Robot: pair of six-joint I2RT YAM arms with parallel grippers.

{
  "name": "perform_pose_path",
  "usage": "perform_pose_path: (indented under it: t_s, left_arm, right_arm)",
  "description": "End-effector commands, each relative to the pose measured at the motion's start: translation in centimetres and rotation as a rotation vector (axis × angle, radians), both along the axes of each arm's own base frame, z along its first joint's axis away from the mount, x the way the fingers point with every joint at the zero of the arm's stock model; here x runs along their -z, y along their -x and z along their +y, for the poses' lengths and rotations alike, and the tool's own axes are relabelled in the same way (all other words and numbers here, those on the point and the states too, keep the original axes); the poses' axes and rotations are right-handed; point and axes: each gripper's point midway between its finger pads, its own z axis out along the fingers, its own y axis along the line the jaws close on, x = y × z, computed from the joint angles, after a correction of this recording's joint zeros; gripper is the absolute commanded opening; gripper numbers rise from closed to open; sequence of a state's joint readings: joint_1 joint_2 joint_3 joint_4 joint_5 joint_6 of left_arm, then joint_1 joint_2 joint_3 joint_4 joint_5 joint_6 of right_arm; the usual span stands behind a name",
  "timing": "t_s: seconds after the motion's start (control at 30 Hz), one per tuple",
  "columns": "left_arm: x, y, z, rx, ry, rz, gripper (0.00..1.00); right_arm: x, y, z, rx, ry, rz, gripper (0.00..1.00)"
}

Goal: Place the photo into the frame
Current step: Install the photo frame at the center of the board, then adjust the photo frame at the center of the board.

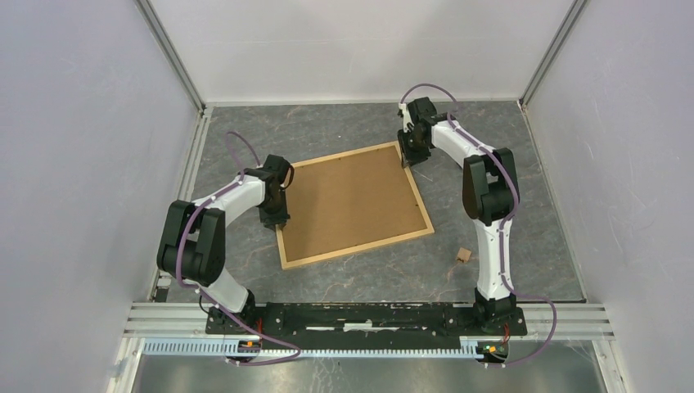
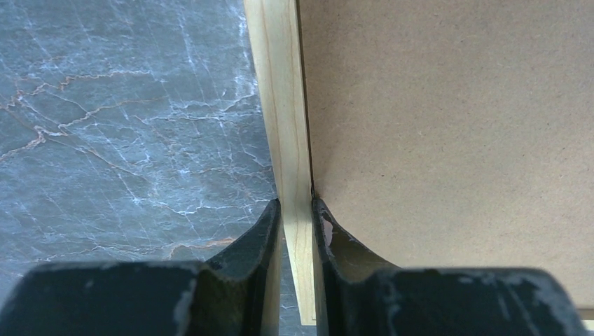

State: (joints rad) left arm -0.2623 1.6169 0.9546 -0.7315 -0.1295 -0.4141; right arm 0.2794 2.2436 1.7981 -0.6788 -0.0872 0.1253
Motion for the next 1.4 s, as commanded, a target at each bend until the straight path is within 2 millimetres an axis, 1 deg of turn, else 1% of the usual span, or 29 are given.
perform_pose_path:
  t_s: [0.0,0.17,0.23,0.27,0.3,0.33,0.37,0.4,0.43,0.47,0.5,0.53,0.57,0.63,0.67,0.73,0.77,0.8,0.87,0.9,0.93,0.97,1.03,1.1,1.2,1.27,1.3,1.37]
  left_arm:
    - [0.6,-0.3,-1.7,0.097,0.03,0.001,0.02]
    - [0.8,-0.1,-2.0,0.12,0.015,0.008,0.02]
    - [0.8,-0.2,-1.9,0.12,0.009,0.005,0.02]
    - [0.7,-0.2,-1.9,0.12,0.006,0.002,0.02]
    - [0.7,-0.3,-1.8,0.118,0.004,0.002,0.02]
    - [0.7,-0.2,-1.9,0.118,0.004,0.001,0.02]
    - [0.6,-0.3,-1.8,0.116,0.004,0.001,0.02]
    - [0.6,-0.2,-1.8,0.116,0.001,-0.001,0.02]
    - [0.6,-0.3,-1.8,0.115,-0.001,-0.003,0.02]
    - [0.5,-0.3,-1.7,0.114,-0.006,-0.006,0.02]
    - [0.5,-0.3,-1.6,0.114,-0.011,-0.007,0.02]
    - [0.3,-0.4,-1.5,0.112,-0.014,-0.011,0.02]
    - [0.2,-0.4,-1.5,0.113,-0.015,-0.016,0.02]
    - [0.1,-0.4,-1.4,0.112,-0.019,-0.023,0.02]
    - [0.0,-0.4,-1.4,0.111,-0.021,-0.026,0.02]
    - [-0.2,-0.5,-1.4,0.108,-0.02,-0.033,0.02]
    - [-0.3,-0.5,-1.4,0.104,-0.015,-0.039,0.02]
    - [-0.4,-0.6,-1.5,0.101,-0.009,-0.042,0.02]
    - [-0.8,-0.8,-1.8,0.095,0.003,-0.055,0.02]
    - [-1.0,-0.9,-1.8,0.094,0.004,-0.063,0.04]
    - [-1.2,-0.9,-1.8,0.091,0.005,-0.07,0.1]
    - [-1.5,-0.9,-1.8,0.088,0.008,-0.075,0.2]
    - [-2.5,-0.8,-1.9,0.084,0.018,-0.092,0.37]
    - [-3.7,-0.5,-2.0,0.078,0.037,-0.119,0.47]
    - [-6.0,0.4,-2.4,0.075,0.089,-0.16,0.62]
    - [-7.2,1.3,-3.5,0.084,0.167,-0.168,0.75]
    - [-7.7,2.0,-4.4,0.09,0.229,-0.154,0.8]
    - [-8.5,3.3,-6.5,0.092,0.358,-0.14,0.87]
  right_arm:
    - [6.5,2.3,-1.9,-0.01,0.121,0.155,0.36]
    - [7.9,3.5,-2.0,-0.034,0.16,0.216,0.4]
    - [8.1,3.6,-2.1,-0.039,0.19,0.221,0.42]
    - [8.3,3.8,-1.9,-0.048,0.193,0.23,0.43]
    - [8.1,3.6,-1.4,-0.059,0.181,0.227,0.44]
    - [7.9,3.5,-0.4,-0.078,0.141,0.229,0.45]
    - [7.3,3.3,1.1,-0.105,0.074,0.226,0.47]
    - [6.5,3.2,2.9,-0.139,-0.025,0.225,0.48]
    - [5.3,2.7,4.4,-0.159,-0.098,0.208,0.48]
    - [3.6,2.2,5.6,-0.173,-0.161,0.179,0.5]
    - [1.8,1.6,6.2,-0.178,-0.196,0.143,0.52]
    - [0.3,1.1,6.4,-0.176,-0.209,0.107,0.57]
    - [-1.4,0.6,6.2,-0.169,-0.212,0.067,0.61]
    - [-3.8,0.7,5.2,-0.147,-0.201,0.01,0.66]
    - [-4.3,1.1,4.5,-0.132,-0.187,-0.008,0.67]
    - [-5.6,2.1,2.2,-0.091,-0.119,-0.062,0.68]
    - [-5.3,2.8,1.0,-0.07,-0.075,-0.071,0.69]
    - [-5.5,3.3,-0.3,-0.048,-0.022,-0.089,0.69]
    - [-4.4,4.8,-2.1,-0.022,0.055,-0.078,0.69]
    - [-4.1,5.3,-2.6,-0.018,0.071,-0.076,0.67]
    - [-3.2,6.1,-2.9,-0.018,0.081,-0.054,0.64]
    - [-2.6,6.7,-2.9,-0.029,0.077,-0.04,0.61]
    - [-1.6,7.5,-2.7,-0.034,0.06,-0.029,0.54]
    - [-0.9,7.5,-2.4,-0.03,0.047,-0.036,0.51]
    - [-0.1,7.0,-2.5,-0.011,0.063,-0.054,0.47]
    - [0.5,6.7,-2.7,0.011,0.075,-0.052,0.43]
    - [1.0,6.6,-3.3,0.038,0.105,-0.051,0.4]
    - [1.6,7.0,-4.7,0.107,0.158,-0.05,0.29]
